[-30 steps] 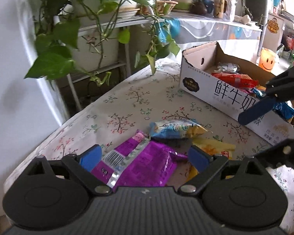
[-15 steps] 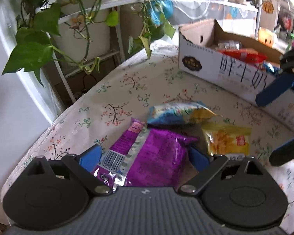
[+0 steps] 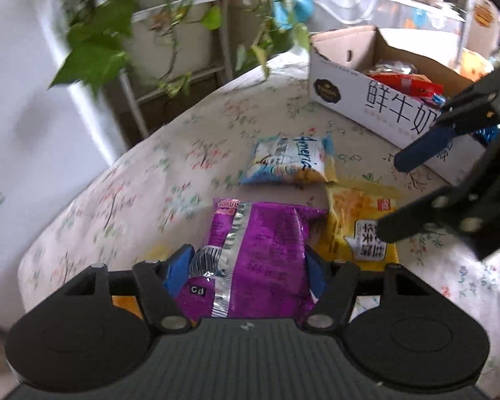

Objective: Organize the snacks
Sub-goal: 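Grasp the purple bag with the left gripper while the right gripper approaches the yellow bag, then close the right gripper on the yellow cake bag while the left gripper holds the purple bag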

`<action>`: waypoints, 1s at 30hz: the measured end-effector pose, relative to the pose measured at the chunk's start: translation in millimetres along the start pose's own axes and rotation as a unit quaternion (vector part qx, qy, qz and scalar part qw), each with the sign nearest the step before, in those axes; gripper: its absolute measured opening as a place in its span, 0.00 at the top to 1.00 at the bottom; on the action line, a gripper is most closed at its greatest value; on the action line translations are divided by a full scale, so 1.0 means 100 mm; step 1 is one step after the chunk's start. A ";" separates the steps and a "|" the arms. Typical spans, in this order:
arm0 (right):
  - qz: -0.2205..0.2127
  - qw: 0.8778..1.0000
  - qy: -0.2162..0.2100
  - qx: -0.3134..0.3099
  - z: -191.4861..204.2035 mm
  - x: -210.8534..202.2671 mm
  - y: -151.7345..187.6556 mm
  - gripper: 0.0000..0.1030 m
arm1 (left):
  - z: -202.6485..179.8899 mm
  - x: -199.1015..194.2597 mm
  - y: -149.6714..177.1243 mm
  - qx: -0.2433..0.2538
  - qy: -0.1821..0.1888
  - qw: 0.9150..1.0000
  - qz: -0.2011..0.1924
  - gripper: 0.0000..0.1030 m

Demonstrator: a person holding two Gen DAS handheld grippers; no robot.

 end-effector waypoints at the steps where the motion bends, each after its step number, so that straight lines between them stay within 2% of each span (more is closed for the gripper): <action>1: 0.000 1.000 0.001 0.001 0.00 0.02 0.00 0.22 | 0.00 -0.05 0.03 -0.011 -0.005 1.000 0.005 0.34; 5: -0.001 1.000 0.007 0.013 -0.02 0.12 -0.01 0.22 | 0.02 -0.21 0.15 -0.072 -0.024 0.997 0.024 0.34; 8: 0.002 1.000 0.014 0.018 -0.01 0.22 0.00 0.22 | 0.06 -0.30 0.32 -0.135 -0.047 0.989 0.040 0.34; 11: -0.001 1.000 0.016 0.020 0.00 0.28 0.01 0.21 | 0.08 -0.38 0.48 -0.173 -0.072 0.981 0.053 0.34; 15: 0.002 1.000 0.014 0.000 0.07 0.31 0.05 0.17 | 0.06 -0.47 0.65 -0.220 -0.085 0.970 0.057 0.34; 17: 0.010 1.000 0.000 -0.010 0.11 0.30 0.07 0.17 | 0.04 -0.50 0.69 -0.230 -0.091 0.967 0.055 0.34; 20: 0.045 0.997 -0.057 -0.025 0.20 0.26 0.13 0.17 | 0.00 -0.51 0.75 -0.240 -0.093 0.964 0.062 0.33; 22: 0.066 0.991 -0.090 -0.068 0.31 0.19 0.18 0.18 | -0.01 -0.49 0.79 -0.246 -0.093 0.962 0.070 0.31; 23: 0.063 0.989 -0.098 -0.089 0.34 0.14 0.20 0.18 | -0.02 -0.48 0.81 -0.250 -0.092 0.961 0.072 0.31; 27: 0.044 0.984 -0.089 -0.147 0.36 0.01 0.15 0.18 | 0.03 -0.48 0.83 -0.278 -0.089 0.954 0.071 0.28; 30: 0.020 0.983 -0.065 -0.171 0.32 -0.01 0.07 0.18 | 0.03 -0.45 0.82 -0.283 -0.092 0.952 0.072 0.23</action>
Point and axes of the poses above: each gripper's, at about its wrist camera, not at the fingertips, and x roughly the way its jaws point, z to its left, y to its underside, the point moved 3 cm from there along x, roughly the way its jaws point, and after that the axes turned 8 degrees about x, right-handed, at the moved point
